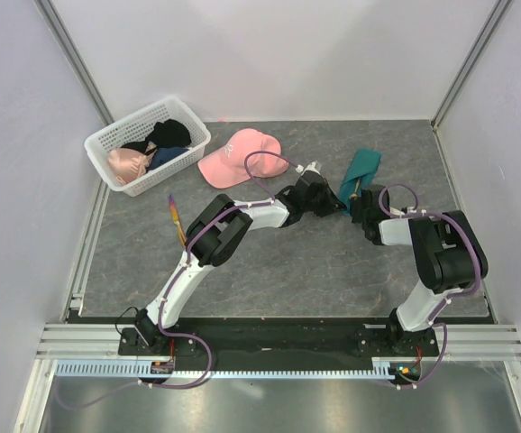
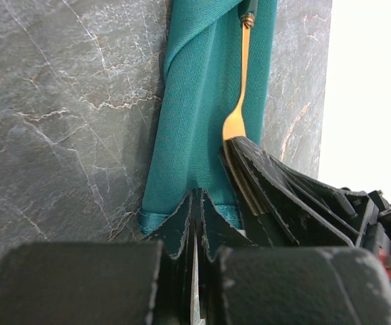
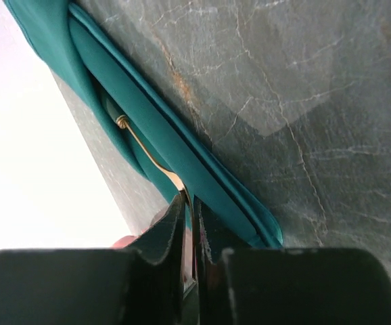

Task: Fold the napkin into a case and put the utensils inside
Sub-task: Insert the fork into the folded napkin.

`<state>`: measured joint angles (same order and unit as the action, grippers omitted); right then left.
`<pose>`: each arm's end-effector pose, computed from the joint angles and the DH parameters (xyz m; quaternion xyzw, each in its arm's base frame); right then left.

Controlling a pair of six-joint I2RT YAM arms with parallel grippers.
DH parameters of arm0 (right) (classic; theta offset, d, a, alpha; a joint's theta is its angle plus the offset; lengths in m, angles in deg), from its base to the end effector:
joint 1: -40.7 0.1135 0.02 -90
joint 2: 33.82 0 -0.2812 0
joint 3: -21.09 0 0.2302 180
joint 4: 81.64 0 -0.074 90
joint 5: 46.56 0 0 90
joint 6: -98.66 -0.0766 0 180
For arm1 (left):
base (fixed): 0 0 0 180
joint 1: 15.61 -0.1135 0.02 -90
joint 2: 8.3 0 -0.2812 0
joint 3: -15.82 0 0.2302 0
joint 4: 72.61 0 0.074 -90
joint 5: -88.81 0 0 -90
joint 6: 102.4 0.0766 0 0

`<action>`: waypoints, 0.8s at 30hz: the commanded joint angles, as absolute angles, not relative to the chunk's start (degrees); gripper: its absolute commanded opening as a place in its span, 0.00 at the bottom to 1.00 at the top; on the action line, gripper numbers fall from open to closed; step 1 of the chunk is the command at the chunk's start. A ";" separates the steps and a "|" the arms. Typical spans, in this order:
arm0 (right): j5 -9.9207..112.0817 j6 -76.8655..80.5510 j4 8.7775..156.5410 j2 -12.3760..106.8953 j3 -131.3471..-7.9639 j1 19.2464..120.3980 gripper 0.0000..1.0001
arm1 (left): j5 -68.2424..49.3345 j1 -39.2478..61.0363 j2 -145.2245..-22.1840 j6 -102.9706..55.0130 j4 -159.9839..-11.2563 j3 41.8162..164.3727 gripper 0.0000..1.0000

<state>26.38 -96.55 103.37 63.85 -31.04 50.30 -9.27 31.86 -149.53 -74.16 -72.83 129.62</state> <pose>0.3298 0.0330 0.1322 0.7071 0.5573 0.2760 0.3364 0.3816 -0.4320 0.1140 -0.0700 0.8514 -0.4559 0.2499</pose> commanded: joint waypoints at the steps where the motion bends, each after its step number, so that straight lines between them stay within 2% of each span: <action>1: 24.89 -97.34 103.38 65.93 -33.40 50.54 0.15 | -9.19 32.82 -147.96 -74.27 -77.88 127.87 0.02; 4: 24.98 -97.16 103.21 66.46 -33.83 50.54 0.17 | -9.37 32.82 -147.87 -74.36 -77.88 127.87 0.02; 7: 25.60 -96.46 101.98 65.94 -34.27 50.45 0.28 | -9.45 32.82 -147.87 -74.10 -77.97 128.40 0.02; 8: 26.03 -96.37 100.41 65.59 -34.54 50.45 0.35 | -9.37 32.82 -147.87 -74.01 -77.97 128.40 0.02; 10: 26.21 -95.06 97.60 63.92 -34.71 50.45 0.40 | -9.10 32.73 -147.78 -74.01 -78.06 128.31 0.02; 11: 26.65 -94.88 95.93 63.39 -35.41 50.45 0.50 | -9.19 32.73 -147.69 -74.01 -78.06 128.31 0.02; 13: 27.53 -94.00 93.38 62.07 -35.68 50.45 0.54 | -9.19 32.73 -147.69 -74.01 -78.06 128.40 0.02; 14: 28.23 -94.35 92.93 61.72 -35.68 50.45 0.59 | -9.19 32.73 -147.69 -74.18 -78.06 128.31 0.02; 16: 30.08 -94.18 91.97 60.93 -35.51 50.71 0.60 | -9.28 32.73 -147.61 -74.27 -77.97 128.48 0.02; 22: 31.14 -93.74 86.69 58.12 -35.51 50.80 0.76 | -9.28 32.73 -147.60 -74.36 -77.97 128.75 0.02; 24: 31.74 -93.21 85.81 57.33 -35.68 50.63 0.78 | -9.19 32.73 -147.52 -74.71 -78.06 128.57 0.02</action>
